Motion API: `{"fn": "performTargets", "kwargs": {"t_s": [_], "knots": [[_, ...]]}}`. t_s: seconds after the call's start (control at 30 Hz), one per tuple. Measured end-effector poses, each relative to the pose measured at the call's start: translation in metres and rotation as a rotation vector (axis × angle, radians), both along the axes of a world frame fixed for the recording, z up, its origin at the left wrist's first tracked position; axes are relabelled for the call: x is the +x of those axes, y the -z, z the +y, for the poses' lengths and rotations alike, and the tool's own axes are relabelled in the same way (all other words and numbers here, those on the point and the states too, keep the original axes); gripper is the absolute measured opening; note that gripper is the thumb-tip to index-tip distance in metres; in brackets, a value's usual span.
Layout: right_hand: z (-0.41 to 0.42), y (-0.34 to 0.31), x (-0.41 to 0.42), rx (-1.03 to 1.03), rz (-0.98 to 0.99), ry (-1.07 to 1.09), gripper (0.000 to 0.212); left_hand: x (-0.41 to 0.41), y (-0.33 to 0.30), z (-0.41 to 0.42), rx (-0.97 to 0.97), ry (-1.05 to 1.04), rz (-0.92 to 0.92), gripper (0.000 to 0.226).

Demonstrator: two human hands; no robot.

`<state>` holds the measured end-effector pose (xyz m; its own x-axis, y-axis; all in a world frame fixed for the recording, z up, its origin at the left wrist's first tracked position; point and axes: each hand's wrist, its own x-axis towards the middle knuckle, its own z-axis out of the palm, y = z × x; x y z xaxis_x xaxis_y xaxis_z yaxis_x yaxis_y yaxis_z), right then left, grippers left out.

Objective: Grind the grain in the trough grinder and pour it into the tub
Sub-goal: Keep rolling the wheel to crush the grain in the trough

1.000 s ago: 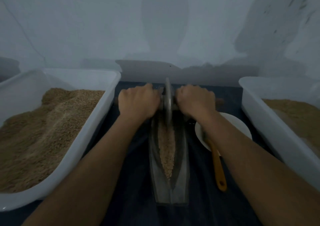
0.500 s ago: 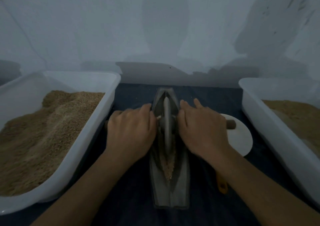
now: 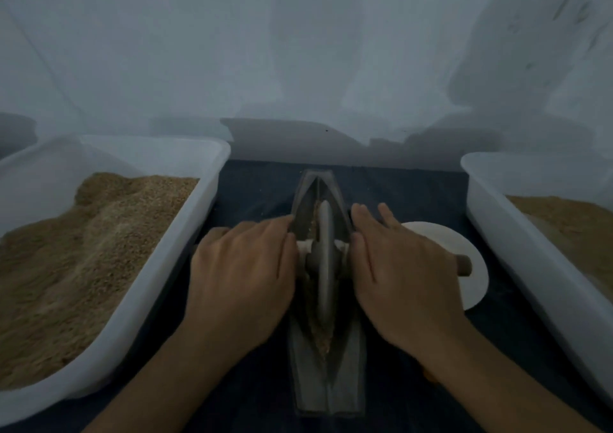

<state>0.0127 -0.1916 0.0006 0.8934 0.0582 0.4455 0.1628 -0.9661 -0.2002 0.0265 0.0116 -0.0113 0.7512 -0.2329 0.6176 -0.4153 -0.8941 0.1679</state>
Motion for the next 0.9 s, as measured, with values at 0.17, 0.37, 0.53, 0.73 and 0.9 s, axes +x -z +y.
{"fn": "performTargets", "kwargs": {"t_s": [0.17, 0.37, 0.53, 0.73, 0.9], "knots": [[0.005, -0.015, 0.064, -0.153, 0.11, 0.131, 0.051, 0.061, -0.017, -0.019, 0.177, -0.226, 0.143, 0.042], [0.016, -0.047, 0.131, -0.158, 0.199, 0.183, 0.045, 0.123, -0.029, -0.022, 0.088, -0.289, 0.405, 0.034], [0.008, -0.011, 0.039, -0.071, 0.063, 0.065, 0.06, 0.031, -0.006, -0.011, 0.124, -0.211, 0.1, 0.042], [0.0, -0.008, 0.048, -0.035, 0.188, 0.114, 0.064, 0.038, -0.012, -0.017, 0.141, -0.202, 0.087, 0.046], [-0.003, -0.033, 0.142, -0.051, 0.336, 0.182, 0.051, 0.121, -0.042, -0.037, 0.142, -0.33, 0.301, 0.034]]}}
